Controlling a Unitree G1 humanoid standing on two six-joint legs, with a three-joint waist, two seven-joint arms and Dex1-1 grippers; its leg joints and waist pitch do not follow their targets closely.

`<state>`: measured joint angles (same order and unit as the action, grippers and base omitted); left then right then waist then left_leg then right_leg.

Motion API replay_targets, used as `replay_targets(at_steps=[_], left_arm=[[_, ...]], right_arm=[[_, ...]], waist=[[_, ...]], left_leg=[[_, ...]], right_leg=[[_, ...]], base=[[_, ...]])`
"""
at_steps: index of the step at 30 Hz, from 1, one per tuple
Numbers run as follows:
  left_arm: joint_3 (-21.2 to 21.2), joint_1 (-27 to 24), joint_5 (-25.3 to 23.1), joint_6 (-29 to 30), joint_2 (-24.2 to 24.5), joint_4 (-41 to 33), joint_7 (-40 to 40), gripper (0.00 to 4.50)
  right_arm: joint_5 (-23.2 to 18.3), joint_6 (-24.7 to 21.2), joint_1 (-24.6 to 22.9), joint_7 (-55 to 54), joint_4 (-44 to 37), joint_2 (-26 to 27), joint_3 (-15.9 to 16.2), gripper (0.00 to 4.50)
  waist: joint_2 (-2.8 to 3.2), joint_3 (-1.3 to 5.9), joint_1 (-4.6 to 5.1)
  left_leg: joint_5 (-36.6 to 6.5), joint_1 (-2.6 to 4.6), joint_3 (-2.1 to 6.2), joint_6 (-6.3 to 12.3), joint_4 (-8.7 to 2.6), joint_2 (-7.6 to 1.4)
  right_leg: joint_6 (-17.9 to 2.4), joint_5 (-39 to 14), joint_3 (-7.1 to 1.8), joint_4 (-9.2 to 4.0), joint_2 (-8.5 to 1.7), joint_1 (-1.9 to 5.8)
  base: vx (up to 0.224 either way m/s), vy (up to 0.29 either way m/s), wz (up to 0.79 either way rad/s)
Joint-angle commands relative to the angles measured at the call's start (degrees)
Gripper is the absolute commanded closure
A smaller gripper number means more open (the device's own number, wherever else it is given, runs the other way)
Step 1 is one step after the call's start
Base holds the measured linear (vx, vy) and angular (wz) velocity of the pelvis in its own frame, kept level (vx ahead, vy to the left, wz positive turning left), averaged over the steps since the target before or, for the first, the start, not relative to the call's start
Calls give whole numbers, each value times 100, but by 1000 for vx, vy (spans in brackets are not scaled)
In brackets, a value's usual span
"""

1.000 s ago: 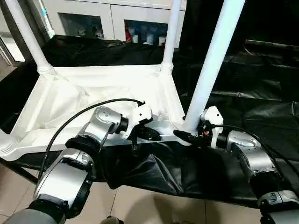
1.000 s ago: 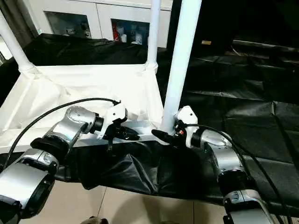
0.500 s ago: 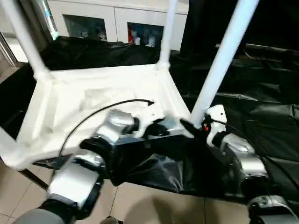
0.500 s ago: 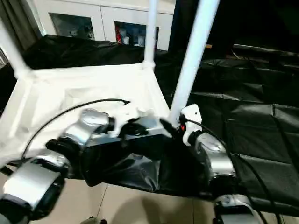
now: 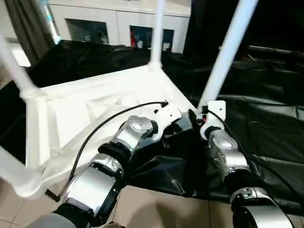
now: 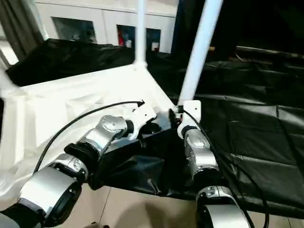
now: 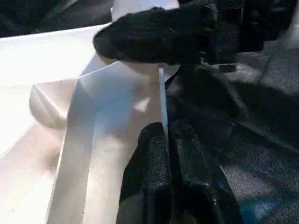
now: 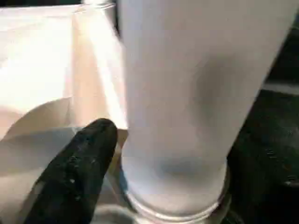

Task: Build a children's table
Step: Rotate leg to tighten

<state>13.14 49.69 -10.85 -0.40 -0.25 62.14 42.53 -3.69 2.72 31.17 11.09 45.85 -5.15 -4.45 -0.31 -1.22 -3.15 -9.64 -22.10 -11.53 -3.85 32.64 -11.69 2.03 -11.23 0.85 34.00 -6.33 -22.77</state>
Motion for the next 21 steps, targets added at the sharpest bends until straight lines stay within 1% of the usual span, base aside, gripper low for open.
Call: replay_targets(at_steps=[1,2,3,5,7,9,11,13,14,15,16,17,18,19,21], left_arm=[[-28,-217,142,-46,-80,139,105,450],[-31,-221,152,-46,42,141,275,450],[-35,-234,177,-81,293,144,637,450],[-42,-244,200,-105,378,134,797,450],[-29,-283,236,-145,558,80,1210,450],[1,-309,240,-119,702,48,1522,450],[26,-322,217,-114,824,31,1759,450],[46,-325,219,-132,869,26,1829,450],[70,-339,262,-151,947,-11,2050,450],[85,-348,296,-160,995,-35,2202,450],[94,-377,358,-149,1054,-108,2484,450],[103,-408,406,-134,1109,-182,2744,450],[108,-430,432,-120,1144,-231,2886,450],[105,-439,448,-99,1163,-255,2949,450],[98,-445,456,-98,1179,-270,2983,450]], right_arm=[[68,65,-8,496,31,96,347,73],[51,96,-60,865,-29,-98,397,73],[-135,48,-186,1700,-256,-445,427,73],[-210,3,-232,2001,-353,-557,434,73],[-276,-41,-313,2506,-510,-793,474,73],[-360,-101,-361,2887,-607,-965,496,73],[-442,-165,-390,3244,-659,-1100,530,73],[-473,-190,-400,3394,-674,-1152,548,73],[-535,-205,-399,3586,-681,-1219,526,73],[-573,-211,-394,3697,-680,-1256,503,73],[-592,-190,-385,3820,-678,-1299,485,73],[-622,-194,-377,3944,-680,-1333,474,73],[-662,-225,-374,4034,-688,-1345,469,73],[-684,-247,-372,4079,-696,-1353,474,87],[-696,-270,-371,4137,-703,-1367,489,106]], waist=[[-104,257,3],[-89,258,5],[-116,258,-4],[-113,248,1],[-117,251,17],[-112,247,30],[-101,252,43],[-95,247,48],[-107,254,47],[-128,250,41],[-105,253,31],[-104,256,21],[-109,257,-1],[-109,257,-1],[-102,265,-44]], left_leg=[[-1307,67,39,385,-364,-78],[-1224,62,34,423,-357,-76],[-1245,60,28,496,-342,-68],[-1272,51,26,562,-339,-76],[-1228,43,30,573,-339,-80],[-1252,66,27,573,-337,-100],[-1263,70,27,587,-336,-102],[-1228,67,26,572,-337,-111],[-1229,76,21,575,-331,-110],[-1202,68,20,605,-331,-113],[-1177,78,13,617,-327,-121],[-1139,85,12,620,-323,-125],[-1002,82,-1,647,-313,-131],[-1002,82,-1,647,-313,-131],[-898,96,-14,693,-294,-145]], right_leg=[[-1041,-809,-35,-417,-98,184],[-1095,-671,-37,-402,-95,190],[-1126,-624,-22,-404,-83,221],[-1146,-628,-29,-405,-94,218],[-1217,-646,-31,-402,-99,224],[-1313,-663,-35,-397,-95,209],[-1392,-592,-33,-386,-81,214],[-1458,-504,-35,-370,-86,207],[-1479,-481,-32,-370,-81,208],[-1513,-448,-29,-360,-85,222],[-1547,-412,-31,-350,-84,214],[-1577,-358,-29,-341,-87,218],[-1650,-178,-23,-308,-72,222],[-1650,-178,-23,-308,-72,222],[-1735,100,-24,-270,-73,217]], base=[[0,0,0],[0,0,0],[0,0,0],[0,0,0],[0,0,0],[0,0,0],[0,0,0],[0,0,0],[0,0,0],[0,0,0],[0,0,0],[0,0,0],[0,0,0],[0,0,0],[0,0,0]])
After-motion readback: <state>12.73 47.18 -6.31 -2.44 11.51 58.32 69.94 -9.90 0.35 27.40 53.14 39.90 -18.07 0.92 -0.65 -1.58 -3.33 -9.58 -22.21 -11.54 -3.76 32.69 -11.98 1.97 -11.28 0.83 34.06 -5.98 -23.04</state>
